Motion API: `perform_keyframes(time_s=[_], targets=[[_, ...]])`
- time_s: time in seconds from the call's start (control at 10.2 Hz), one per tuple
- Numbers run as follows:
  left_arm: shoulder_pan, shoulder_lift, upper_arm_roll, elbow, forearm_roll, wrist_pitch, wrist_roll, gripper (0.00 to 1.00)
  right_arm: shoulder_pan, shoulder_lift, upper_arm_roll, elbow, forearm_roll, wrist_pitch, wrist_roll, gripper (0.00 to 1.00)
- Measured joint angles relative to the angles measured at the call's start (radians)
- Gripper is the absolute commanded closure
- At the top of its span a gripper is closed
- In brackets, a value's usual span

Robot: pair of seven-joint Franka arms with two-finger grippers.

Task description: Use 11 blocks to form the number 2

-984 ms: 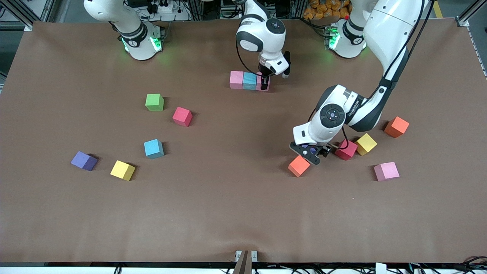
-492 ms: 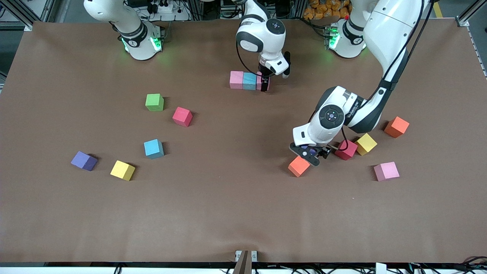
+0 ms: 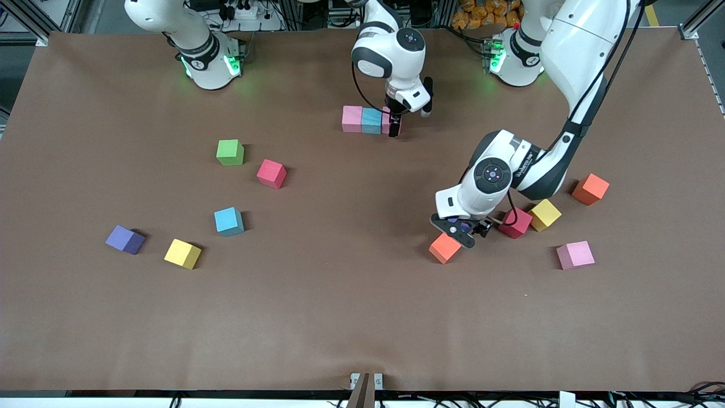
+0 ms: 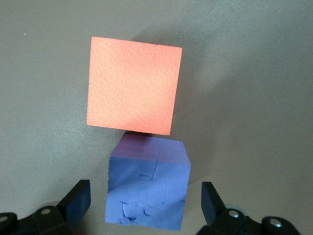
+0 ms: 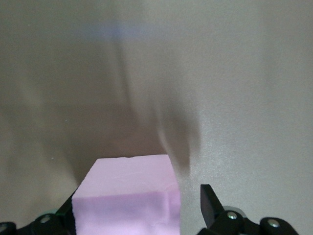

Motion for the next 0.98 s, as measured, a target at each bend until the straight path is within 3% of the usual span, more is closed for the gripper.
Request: perform_keyframes(time_s=[0.69, 0.98], targets=[[0.0, 0.017, 0.0, 0.001, 0.048, 0.008, 0.0, 0.0, -0.004, -0.057, -0.001, -0.018, 0.0, -0.026, 0.0, 0.0], [0.0, 0.024, 0.0, 0.002, 0.048, 0.014, 0.0, 0.01, -0.056, -0.148, 0.018, -0.083, 0.0, -0.046, 0.0, 0.0]])
